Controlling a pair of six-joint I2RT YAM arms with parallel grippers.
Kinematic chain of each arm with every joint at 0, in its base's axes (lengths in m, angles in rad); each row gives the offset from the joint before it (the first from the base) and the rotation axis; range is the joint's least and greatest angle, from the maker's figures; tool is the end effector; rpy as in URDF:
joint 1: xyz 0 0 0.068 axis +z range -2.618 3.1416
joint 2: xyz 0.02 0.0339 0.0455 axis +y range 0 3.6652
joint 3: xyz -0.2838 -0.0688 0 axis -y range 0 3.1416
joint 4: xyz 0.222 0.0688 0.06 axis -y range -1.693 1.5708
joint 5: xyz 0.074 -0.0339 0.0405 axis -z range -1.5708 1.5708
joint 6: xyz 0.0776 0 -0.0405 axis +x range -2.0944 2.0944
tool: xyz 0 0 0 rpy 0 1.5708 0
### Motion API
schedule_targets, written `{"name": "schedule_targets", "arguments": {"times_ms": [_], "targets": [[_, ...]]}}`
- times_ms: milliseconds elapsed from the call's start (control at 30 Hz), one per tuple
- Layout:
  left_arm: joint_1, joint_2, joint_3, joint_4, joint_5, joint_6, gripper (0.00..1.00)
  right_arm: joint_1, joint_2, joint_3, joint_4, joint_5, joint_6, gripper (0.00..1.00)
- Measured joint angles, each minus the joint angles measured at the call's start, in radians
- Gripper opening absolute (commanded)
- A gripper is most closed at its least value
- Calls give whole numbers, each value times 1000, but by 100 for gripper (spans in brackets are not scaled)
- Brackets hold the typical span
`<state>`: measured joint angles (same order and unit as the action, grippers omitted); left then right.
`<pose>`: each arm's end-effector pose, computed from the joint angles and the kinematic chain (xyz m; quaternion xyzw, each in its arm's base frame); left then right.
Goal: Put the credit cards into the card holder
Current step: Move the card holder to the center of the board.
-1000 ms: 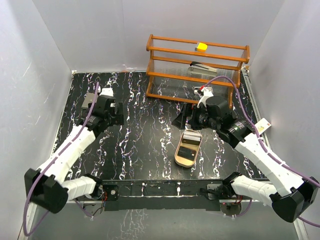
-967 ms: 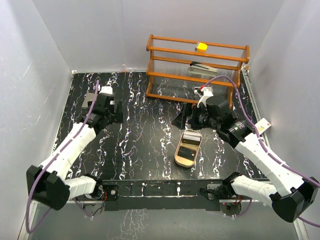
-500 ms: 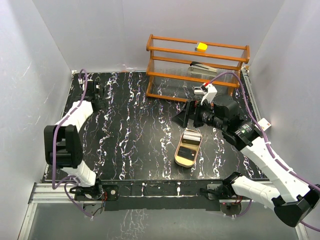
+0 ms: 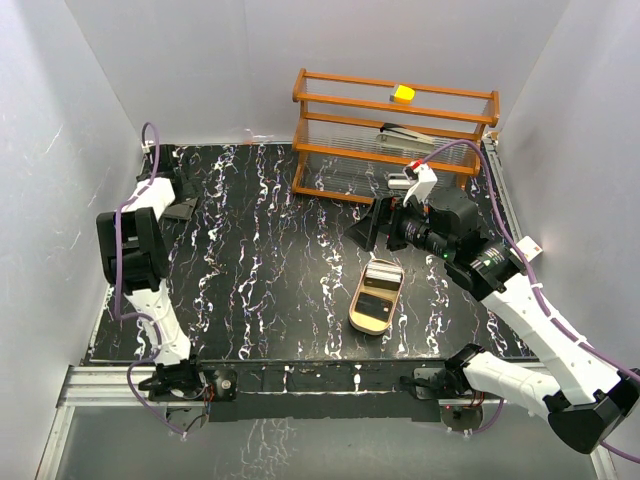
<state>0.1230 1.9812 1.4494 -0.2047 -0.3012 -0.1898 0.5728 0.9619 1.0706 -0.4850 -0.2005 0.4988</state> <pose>0.4584 0.0799 0.2134 -0.2008 0.8834 0.1237 0.4049 0.1693 0.1276 0.3749 -0.0867 0.8201 0.3568 0.4389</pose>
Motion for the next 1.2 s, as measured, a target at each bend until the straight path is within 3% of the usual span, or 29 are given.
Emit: {"name": "schedule_targets", "arguments": {"times_ms": [267, 633, 967, 1200], "targets": [[42, 189, 158, -10, 79, 13, 91, 0, 0, 0, 3, 22, -8, 98], [43, 195, 185, -89, 225, -22, 71, 0, -3, 0, 11, 26, -8, 98], [-34, 55, 7, -187, 345, -81, 68, 0, -73, -34, -8, 55, 33, 98], [-127, -128, -238, -218, 381, -171, 68, 0, -82, -76, -40, 51, 78, 97]]}}
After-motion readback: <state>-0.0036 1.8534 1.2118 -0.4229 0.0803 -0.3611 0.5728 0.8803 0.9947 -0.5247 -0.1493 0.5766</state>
